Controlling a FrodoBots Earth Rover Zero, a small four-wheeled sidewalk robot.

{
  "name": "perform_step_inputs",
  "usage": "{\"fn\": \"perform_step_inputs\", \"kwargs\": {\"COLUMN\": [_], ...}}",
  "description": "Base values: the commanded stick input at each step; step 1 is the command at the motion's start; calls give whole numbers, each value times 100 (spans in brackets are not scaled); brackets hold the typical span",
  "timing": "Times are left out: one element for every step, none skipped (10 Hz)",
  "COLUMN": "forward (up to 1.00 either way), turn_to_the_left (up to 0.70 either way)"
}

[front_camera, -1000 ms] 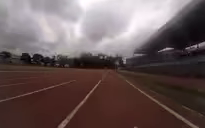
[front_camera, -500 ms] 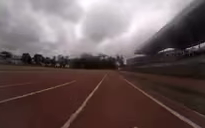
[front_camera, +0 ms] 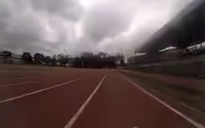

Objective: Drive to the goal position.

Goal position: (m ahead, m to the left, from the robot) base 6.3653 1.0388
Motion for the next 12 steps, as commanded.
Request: {"fn": "perform_step_inputs", "kwargs": {"forward": [70,70,70,70,70,70,70,70,70,70,70,70], "turn_to_the_left": [0,0,0,0,0,0,0,0,0,0,0,0]}}
